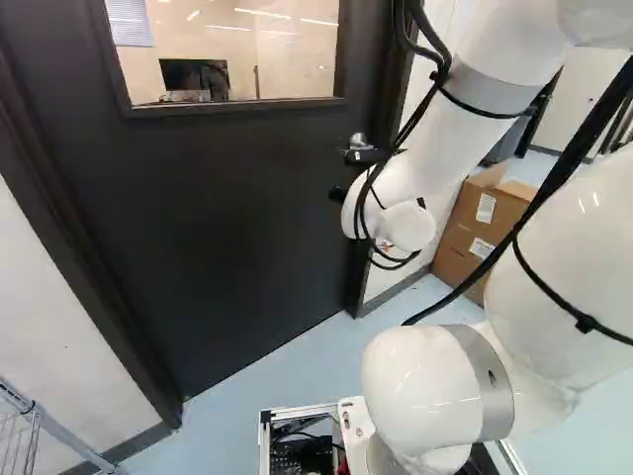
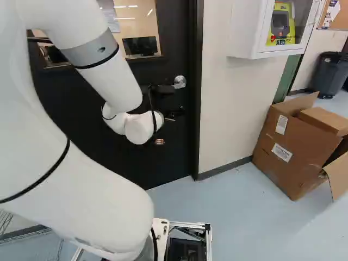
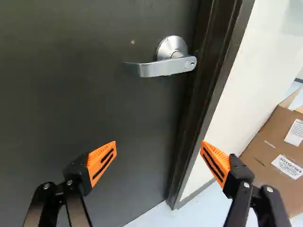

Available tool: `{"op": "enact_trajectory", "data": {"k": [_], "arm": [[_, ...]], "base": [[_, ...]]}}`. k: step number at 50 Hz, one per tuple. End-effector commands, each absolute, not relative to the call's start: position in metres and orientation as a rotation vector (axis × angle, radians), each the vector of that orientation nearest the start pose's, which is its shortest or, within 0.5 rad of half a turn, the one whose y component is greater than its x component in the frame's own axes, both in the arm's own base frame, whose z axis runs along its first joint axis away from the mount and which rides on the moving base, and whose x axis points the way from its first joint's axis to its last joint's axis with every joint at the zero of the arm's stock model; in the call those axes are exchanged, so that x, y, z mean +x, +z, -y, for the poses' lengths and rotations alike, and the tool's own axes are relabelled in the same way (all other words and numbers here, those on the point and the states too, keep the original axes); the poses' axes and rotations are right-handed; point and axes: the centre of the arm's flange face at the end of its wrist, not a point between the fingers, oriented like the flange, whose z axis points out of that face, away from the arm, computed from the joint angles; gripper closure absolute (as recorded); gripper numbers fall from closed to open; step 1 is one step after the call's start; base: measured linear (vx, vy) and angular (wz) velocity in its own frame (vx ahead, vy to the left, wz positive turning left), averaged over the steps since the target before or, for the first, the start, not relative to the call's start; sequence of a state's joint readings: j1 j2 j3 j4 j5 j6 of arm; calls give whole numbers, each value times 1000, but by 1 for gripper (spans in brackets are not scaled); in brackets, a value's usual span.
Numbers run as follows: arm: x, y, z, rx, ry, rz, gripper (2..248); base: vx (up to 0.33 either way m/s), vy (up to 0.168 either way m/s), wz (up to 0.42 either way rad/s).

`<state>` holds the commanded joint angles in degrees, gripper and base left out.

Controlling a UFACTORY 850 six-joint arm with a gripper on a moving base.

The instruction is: Open the door and move inside

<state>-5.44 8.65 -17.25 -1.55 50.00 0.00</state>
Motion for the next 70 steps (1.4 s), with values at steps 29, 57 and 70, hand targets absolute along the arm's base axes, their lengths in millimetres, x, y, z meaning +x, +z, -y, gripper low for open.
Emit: {"op": "enact_trajectory", "data": {"k": [29,57,70], "arm": [[380,441,51,-2464,-2067,71,3],[387,469,67,-2392,-2160,344,3],[395,482,69,-2343,-2183,504,3]], "base": [[0,0,0],[0,0,0],[0,0,0]]}}
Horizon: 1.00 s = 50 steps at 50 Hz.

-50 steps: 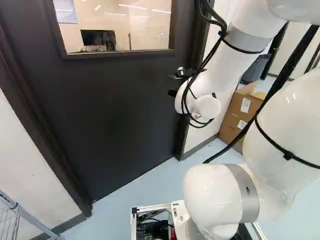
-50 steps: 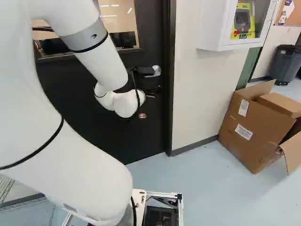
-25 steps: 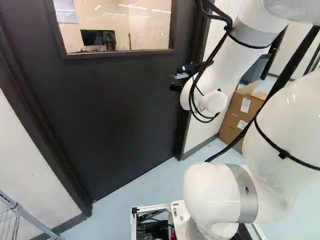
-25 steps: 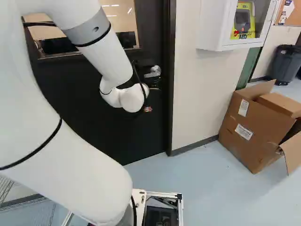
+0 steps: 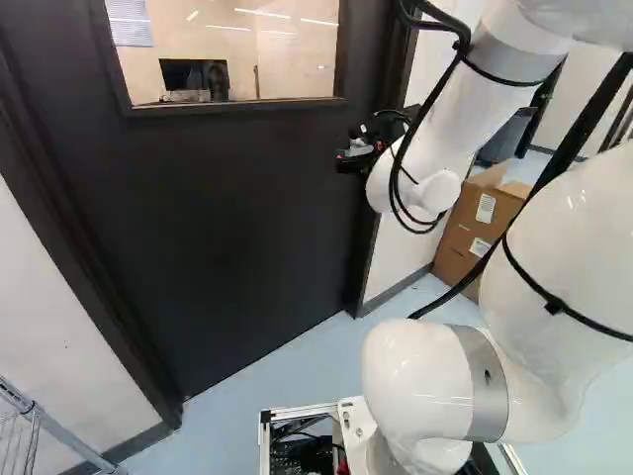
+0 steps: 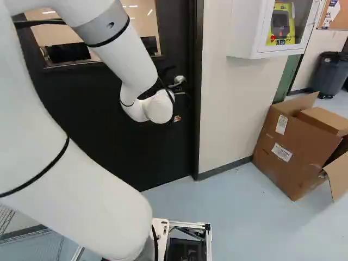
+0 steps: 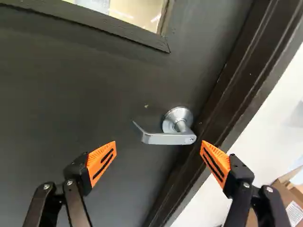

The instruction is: Open the door and move inside

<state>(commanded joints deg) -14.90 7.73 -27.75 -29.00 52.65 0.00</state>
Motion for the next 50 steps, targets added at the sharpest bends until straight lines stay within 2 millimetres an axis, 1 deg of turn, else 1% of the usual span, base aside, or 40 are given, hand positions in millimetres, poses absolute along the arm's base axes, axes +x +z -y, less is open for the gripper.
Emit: {"op": "enact_trajectory", "data": {"k": [15,26,37,50], "arm": [[412,498,67,-2272,-2195,689,3],[429,506,67,-2247,-2207,728,3],[443,506,68,-2242,-2203,734,3],[454,495,68,-2257,-2168,733,3]], "base": [[0,0,0],[0,0,0],[0,0,0],[0,0,0]]}}
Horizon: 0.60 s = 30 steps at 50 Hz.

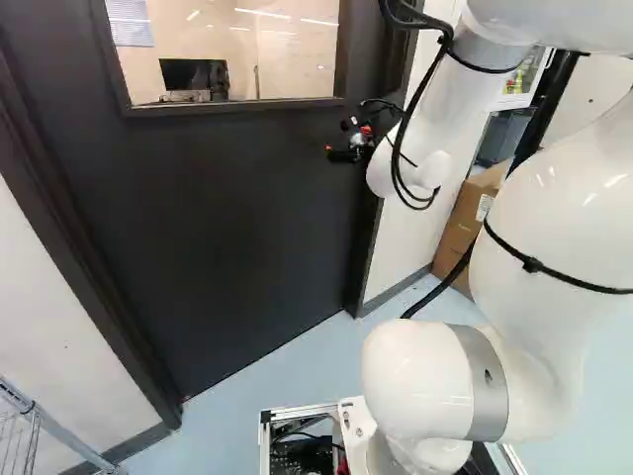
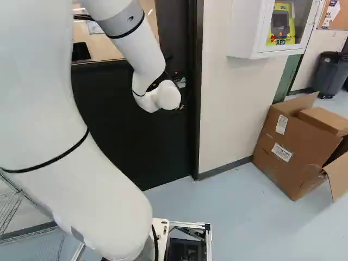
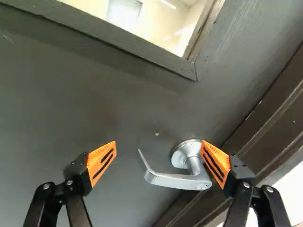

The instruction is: Open the door and move inside

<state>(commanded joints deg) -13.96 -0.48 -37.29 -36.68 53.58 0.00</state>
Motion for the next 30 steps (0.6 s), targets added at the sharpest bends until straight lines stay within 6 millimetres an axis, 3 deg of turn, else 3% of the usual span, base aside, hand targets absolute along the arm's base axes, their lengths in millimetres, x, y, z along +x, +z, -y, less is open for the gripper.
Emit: {"op": "enact_trajectory", "data": {"k": [30], "arm": [[457,462,58,-2287,-2061,751,3]], "base": [[0,0,0]]}}
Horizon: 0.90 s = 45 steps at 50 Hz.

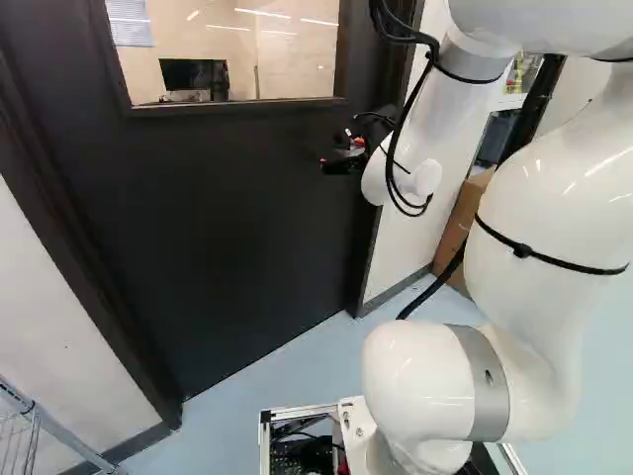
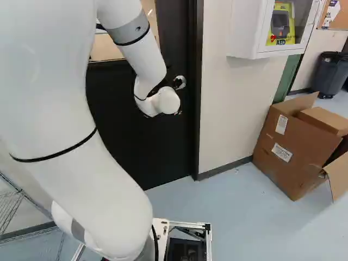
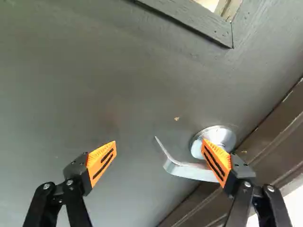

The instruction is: Open the door and move inside

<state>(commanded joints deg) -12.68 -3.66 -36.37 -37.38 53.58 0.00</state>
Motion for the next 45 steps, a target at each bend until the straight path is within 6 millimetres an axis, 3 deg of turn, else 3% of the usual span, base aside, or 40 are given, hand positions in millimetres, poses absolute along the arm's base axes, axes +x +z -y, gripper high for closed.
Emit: {"op": "enact_trajectory", "data": {"k": [45], "arm": [[410,414,49,-2370,-1910,713,3]], "base": [[0,0,0]]}}
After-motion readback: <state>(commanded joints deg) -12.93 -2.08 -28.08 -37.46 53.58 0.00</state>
